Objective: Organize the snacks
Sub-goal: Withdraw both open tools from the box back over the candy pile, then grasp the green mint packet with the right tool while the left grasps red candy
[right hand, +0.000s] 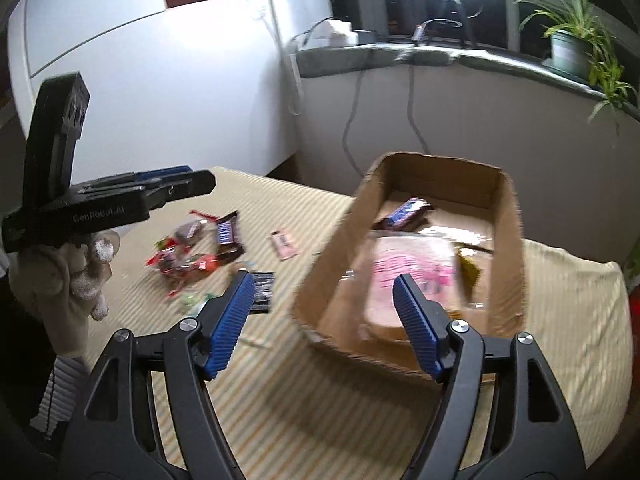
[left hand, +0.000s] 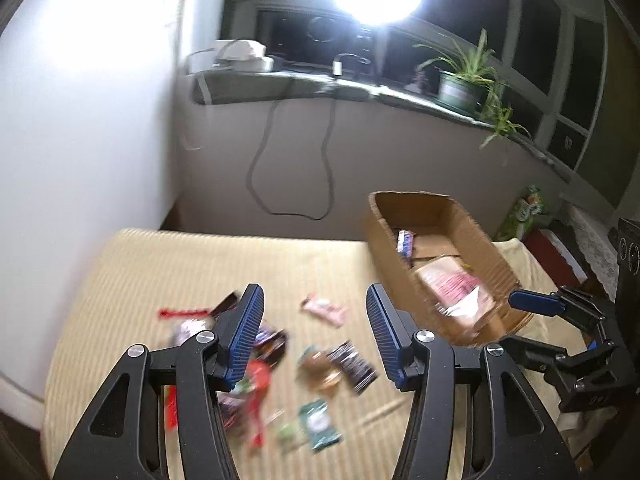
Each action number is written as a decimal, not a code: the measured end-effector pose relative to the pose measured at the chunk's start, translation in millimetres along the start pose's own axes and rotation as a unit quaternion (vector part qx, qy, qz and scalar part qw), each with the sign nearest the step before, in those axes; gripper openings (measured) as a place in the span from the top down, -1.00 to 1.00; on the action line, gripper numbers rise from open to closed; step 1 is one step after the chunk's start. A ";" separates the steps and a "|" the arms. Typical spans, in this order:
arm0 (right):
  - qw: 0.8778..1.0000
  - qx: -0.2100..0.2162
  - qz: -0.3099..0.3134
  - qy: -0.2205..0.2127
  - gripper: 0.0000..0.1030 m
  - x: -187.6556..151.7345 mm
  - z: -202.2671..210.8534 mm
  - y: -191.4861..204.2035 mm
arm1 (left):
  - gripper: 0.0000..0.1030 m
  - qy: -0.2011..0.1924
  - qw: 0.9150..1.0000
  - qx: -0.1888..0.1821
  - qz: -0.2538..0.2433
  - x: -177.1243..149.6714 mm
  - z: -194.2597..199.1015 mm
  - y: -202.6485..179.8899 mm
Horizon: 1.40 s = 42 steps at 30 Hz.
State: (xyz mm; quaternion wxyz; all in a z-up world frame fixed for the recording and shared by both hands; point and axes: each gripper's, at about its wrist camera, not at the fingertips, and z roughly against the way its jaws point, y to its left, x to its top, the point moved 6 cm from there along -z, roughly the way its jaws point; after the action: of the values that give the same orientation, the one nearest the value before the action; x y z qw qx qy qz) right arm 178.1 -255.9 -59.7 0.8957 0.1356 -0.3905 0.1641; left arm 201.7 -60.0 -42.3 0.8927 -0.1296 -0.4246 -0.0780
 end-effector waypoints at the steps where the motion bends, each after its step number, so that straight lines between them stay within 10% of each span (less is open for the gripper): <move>1: 1.000 0.006 0.003 0.003 -0.45 -1.3 -1.6 5.8 | -0.02 -0.002 1.000 0.004 0.005 -3.9 4.9 5.8; 22: 0.993 0.055 0.043 0.092 -0.44 -52.5 -71.5 97.1 | -0.02 0.034 0.993 0.035 0.108 -83.2 22.6 82.0; 27: 0.991 0.055 0.031 0.122 0.00 -59.3 -91.5 99.5 | -0.02 0.046 0.993 0.022 0.110 -91.1 16.4 79.6; 42: 0.987 0.022 0.061 0.146 0.20 -57.4 -133.1 119.8 | -0.07 0.066 0.990 0.006 0.123 -99.6 -2.6 85.0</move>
State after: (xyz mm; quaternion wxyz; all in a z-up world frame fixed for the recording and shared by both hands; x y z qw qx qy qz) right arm 180.6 -108.3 -176.3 0.9284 0.1057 -0.2593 0.2444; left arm 162.4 23.3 -135.5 0.9221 -0.1701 -0.3465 0.0265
